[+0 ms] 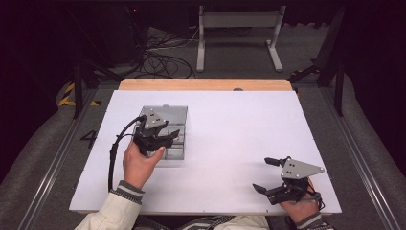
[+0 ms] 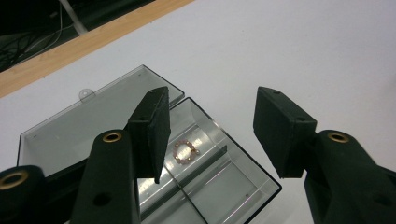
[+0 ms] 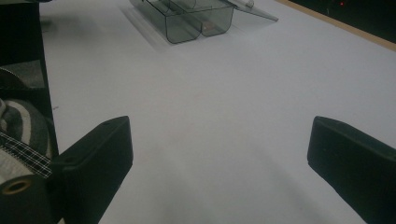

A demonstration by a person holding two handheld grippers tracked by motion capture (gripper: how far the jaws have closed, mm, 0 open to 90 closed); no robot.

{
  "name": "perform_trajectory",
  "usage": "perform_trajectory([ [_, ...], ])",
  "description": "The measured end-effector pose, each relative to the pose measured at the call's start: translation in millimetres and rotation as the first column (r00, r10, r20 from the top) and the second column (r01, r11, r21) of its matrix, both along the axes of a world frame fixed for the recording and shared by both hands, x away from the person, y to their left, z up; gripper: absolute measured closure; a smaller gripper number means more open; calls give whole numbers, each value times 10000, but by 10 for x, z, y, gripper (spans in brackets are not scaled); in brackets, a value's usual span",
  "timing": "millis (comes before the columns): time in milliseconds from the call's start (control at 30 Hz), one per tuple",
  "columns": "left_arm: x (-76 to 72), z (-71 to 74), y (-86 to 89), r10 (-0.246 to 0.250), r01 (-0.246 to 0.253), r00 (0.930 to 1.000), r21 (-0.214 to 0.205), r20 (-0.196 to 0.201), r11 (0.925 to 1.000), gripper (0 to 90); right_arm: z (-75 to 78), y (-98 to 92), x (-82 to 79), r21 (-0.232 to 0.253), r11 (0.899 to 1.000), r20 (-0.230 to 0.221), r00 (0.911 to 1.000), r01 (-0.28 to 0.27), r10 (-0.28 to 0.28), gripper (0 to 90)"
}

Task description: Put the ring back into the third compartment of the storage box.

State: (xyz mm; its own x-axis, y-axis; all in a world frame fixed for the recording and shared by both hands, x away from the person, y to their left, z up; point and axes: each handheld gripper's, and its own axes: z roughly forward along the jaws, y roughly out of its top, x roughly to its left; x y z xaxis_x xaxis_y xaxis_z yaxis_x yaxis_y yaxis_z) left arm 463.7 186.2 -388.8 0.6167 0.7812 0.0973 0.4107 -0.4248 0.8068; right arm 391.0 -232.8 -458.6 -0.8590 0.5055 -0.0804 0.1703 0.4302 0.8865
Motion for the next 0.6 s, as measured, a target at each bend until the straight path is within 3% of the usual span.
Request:
perform_trajectory([
  [233,-53,20,7,-389,390,9990,-32,208,9992,438,-5,2,5,16,10000,-29,10000,21,-21,74],
  [600,-289,124,117,-985,1056,9909,-766,913,9915,377,0,4,-4,-2,10000,-20,10000,27,-27,74],
])
